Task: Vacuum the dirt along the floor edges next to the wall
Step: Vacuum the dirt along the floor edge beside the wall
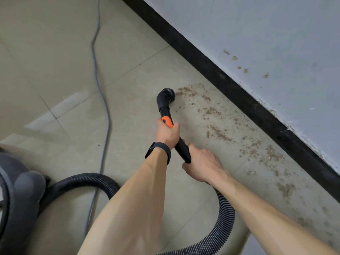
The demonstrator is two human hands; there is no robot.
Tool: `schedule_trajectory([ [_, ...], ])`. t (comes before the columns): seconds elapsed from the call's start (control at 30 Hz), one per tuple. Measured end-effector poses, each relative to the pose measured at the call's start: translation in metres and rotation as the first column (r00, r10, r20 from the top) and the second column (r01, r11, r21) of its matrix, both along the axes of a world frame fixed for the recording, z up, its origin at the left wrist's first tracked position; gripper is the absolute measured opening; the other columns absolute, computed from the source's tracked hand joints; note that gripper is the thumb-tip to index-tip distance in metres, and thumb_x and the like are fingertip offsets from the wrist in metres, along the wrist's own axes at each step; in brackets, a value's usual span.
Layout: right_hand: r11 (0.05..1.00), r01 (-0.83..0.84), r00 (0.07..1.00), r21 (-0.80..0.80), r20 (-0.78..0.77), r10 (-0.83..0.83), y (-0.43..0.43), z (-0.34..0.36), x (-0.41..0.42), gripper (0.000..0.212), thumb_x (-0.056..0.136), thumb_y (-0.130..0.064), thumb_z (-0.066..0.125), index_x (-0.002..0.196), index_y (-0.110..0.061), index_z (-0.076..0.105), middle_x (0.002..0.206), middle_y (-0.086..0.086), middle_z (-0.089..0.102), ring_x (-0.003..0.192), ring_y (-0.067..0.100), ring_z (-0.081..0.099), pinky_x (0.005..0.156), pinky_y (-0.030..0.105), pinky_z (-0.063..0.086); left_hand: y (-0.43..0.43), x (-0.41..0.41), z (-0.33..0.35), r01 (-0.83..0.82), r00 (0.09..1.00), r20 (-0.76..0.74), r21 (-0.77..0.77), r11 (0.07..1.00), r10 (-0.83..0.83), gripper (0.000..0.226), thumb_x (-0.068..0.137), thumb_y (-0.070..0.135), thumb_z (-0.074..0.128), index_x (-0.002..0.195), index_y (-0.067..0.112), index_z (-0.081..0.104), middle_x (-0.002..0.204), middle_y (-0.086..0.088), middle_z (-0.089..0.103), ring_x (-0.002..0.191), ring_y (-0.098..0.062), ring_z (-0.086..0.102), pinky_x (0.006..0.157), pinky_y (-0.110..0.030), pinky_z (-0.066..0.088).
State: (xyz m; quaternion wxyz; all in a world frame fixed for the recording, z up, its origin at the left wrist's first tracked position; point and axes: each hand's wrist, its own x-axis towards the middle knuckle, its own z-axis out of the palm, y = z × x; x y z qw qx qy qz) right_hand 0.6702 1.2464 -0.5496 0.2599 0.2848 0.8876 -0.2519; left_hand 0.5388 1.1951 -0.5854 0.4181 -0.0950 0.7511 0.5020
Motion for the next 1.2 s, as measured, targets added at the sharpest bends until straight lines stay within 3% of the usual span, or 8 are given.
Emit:
schedule_trajectory([
  [0.07,1.0,0.006,1.0,-0.005,-0.006,-0.006,0.003,0.0,-0.003,0.028,0.09,-0.03,0.059,0.104,-0.025,0.035,0.088,0.007,0.059,0.079,0.034,0.055,0.066,0.037,0.043,0.004,-0.003,-0.002,0.001,1.0,-0.009,-0.004,1.0,-0.001,0.038,0.092,0.019,0.05,0.126,0.018,0.033,0.094,-0.009,0.051,0.064,-0.037,0.069,0.067,-0.045,0.062],
  [0.17,1.0,0.019,1.0,-0.014,-0.021,-0.019,0.008,-0.004,-0.005,0.027,0.089,-0.03,0.059,0.104,-0.025,0.038,0.087,0.007,0.06,0.08,0.035,0.055,0.065,0.037,0.042,0.009,-0.006,-0.001,-0.001,1.0,-0.017,-0.02,1.0,0.0,0.039,0.09,0.02,0.05,0.126,0.019,0.033,0.092,-0.008,0.051,0.067,-0.039,0.07,0.066,-0.046,0.062],
  [0.33,0.998,0.042,0.998,-0.037,-0.039,-0.044,0.016,-0.012,-0.009,0.03,0.088,-0.031,0.06,0.111,-0.022,0.044,0.092,0.008,0.063,0.082,0.035,0.055,0.068,0.039,0.045,0.019,-0.011,0.0,0.01,1.0,-0.03,-0.039,0.999,-0.011,0.04,0.092,0.019,0.05,0.128,0.019,0.032,0.098,-0.01,0.05,0.066,-0.037,0.068,0.046,-0.03,0.054],
  [0.47,0.995,0.059,0.997,-0.079,-0.052,-0.063,0.023,-0.015,-0.01,0.027,0.087,-0.031,0.061,0.106,-0.023,0.043,0.089,0.006,0.063,0.08,0.034,0.058,0.066,0.038,0.044,0.027,-0.012,0.0,0.015,0.998,-0.057,-0.042,0.999,-0.017,0.037,0.092,0.017,0.051,0.124,0.016,0.033,0.093,-0.008,0.047,0.063,-0.036,0.064,0.06,-0.043,0.062],
  [0.63,0.994,0.065,0.996,-0.09,-0.062,-0.071,0.03,-0.019,-0.011,0.027,0.088,-0.03,0.061,0.107,-0.022,0.044,0.091,0.007,0.064,0.081,0.035,0.058,0.066,0.038,0.045,0.036,-0.013,0.0,0.023,0.997,-0.075,-0.057,0.998,-0.027,0.038,0.093,0.017,0.051,0.126,0.018,0.032,0.096,-0.008,0.048,0.067,-0.037,0.064,0.05,-0.034,0.058],
  [0.83,0.99,0.099,0.991,-0.1,-0.075,-0.107,0.041,-0.022,-0.012,0.026,0.088,-0.028,0.061,0.104,-0.02,0.044,0.085,0.004,0.059,0.08,0.033,0.058,0.064,0.038,0.045,0.052,-0.015,-0.001,0.057,0.994,-0.094,-0.075,0.996,-0.064,0.037,0.091,0.018,0.053,0.123,0.02,0.033,0.094,-0.007,0.048,0.084,-0.045,0.07,0.069,-0.053,0.061],
  [1.07,0.98,0.159,0.982,-0.122,-0.082,-0.17,0.053,-0.025,-0.012,0.023,0.085,-0.028,0.06,0.102,-0.019,0.047,0.087,0.006,0.062,0.081,0.032,0.061,0.068,0.04,0.051,0.07,-0.016,-0.002,0.087,0.992,-0.084,-0.059,0.994,-0.092,0.036,0.092,0.017,0.051,0.124,0.019,0.033,0.093,-0.008,0.049,0.063,-0.036,0.066,0.051,-0.036,0.057],
  [1.2,0.972,0.191,0.975,-0.137,-0.087,-0.203,0.059,-0.026,-0.01,0.024,0.085,-0.027,0.061,0.102,-0.018,0.047,0.085,0.005,0.061,0.081,0.032,0.06,0.068,0.04,0.05,0.079,-0.016,-0.004,0.11,0.99,-0.086,-0.055,0.992,-0.115,0.038,0.093,0.017,0.052,0.126,0.018,0.032,0.099,-0.01,0.051,0.068,-0.037,0.067,0.042,-0.029,0.052],
])
